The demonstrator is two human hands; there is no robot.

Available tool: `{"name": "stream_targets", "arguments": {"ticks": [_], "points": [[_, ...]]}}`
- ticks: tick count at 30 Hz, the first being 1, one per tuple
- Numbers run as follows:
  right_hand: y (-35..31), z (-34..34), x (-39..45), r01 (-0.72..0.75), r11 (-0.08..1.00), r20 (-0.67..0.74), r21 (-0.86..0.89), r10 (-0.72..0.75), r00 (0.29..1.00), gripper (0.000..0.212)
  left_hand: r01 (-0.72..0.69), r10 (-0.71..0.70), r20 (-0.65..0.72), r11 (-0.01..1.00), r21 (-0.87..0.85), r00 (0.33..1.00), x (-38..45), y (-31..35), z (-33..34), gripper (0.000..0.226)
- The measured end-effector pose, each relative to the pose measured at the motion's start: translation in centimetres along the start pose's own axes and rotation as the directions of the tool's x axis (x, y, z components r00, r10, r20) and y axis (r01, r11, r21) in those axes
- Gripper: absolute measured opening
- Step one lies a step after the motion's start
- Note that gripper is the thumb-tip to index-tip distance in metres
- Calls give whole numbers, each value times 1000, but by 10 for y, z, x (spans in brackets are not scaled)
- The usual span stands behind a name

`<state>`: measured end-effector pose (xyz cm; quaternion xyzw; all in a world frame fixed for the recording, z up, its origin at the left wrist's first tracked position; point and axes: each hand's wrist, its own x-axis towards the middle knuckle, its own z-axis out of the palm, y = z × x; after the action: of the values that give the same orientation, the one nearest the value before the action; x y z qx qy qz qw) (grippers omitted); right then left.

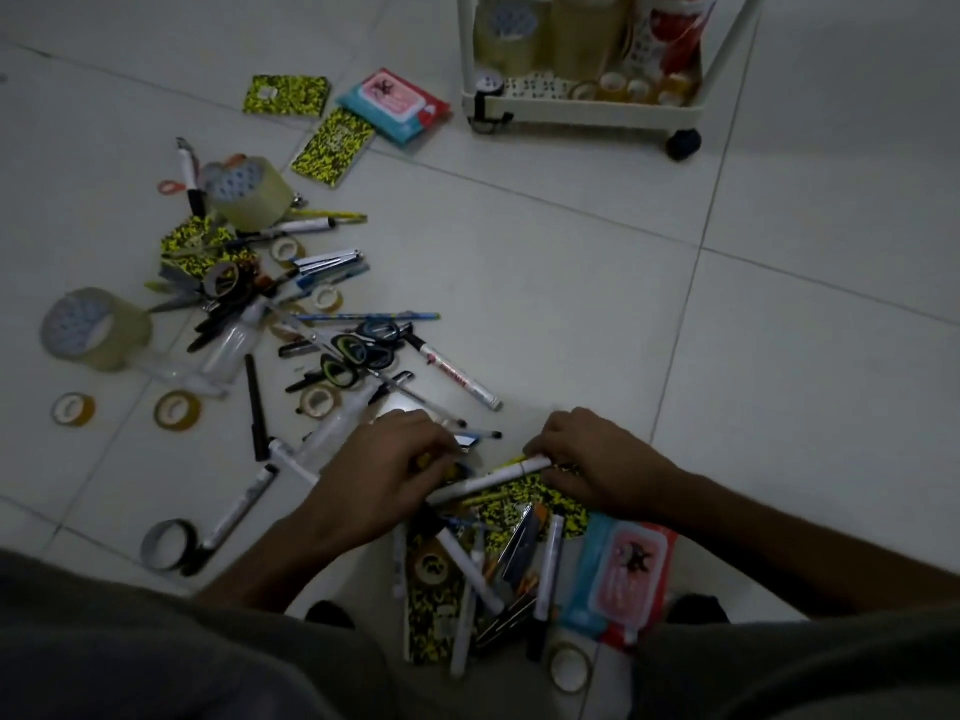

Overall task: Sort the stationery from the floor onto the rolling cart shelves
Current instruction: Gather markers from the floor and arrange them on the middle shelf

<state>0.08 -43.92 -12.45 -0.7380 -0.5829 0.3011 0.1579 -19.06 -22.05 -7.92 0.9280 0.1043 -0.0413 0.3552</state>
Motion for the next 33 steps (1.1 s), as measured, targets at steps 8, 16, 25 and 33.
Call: {"name": "stream_targets", "arguments": {"ticks": [8,16,25,33], "points": [[-2,-17,-8,-85,972,-65,218,102,993,7,-13,14,68,1000,-15,998,-8,3,3,15],[-15,-77,-25,-61,509,-181,859,412,893,19,-219,180,249,966,138,952,-7,14,25,24],[-25,-52,-19,-68,967,176,245,24,984,14,-339,235,336,893,296,912,7,5,24,26],[-26,1,-30,238,953,356,-189,-159,921,25,-410,258,373,809,421,891,5,7,30,19]]}}
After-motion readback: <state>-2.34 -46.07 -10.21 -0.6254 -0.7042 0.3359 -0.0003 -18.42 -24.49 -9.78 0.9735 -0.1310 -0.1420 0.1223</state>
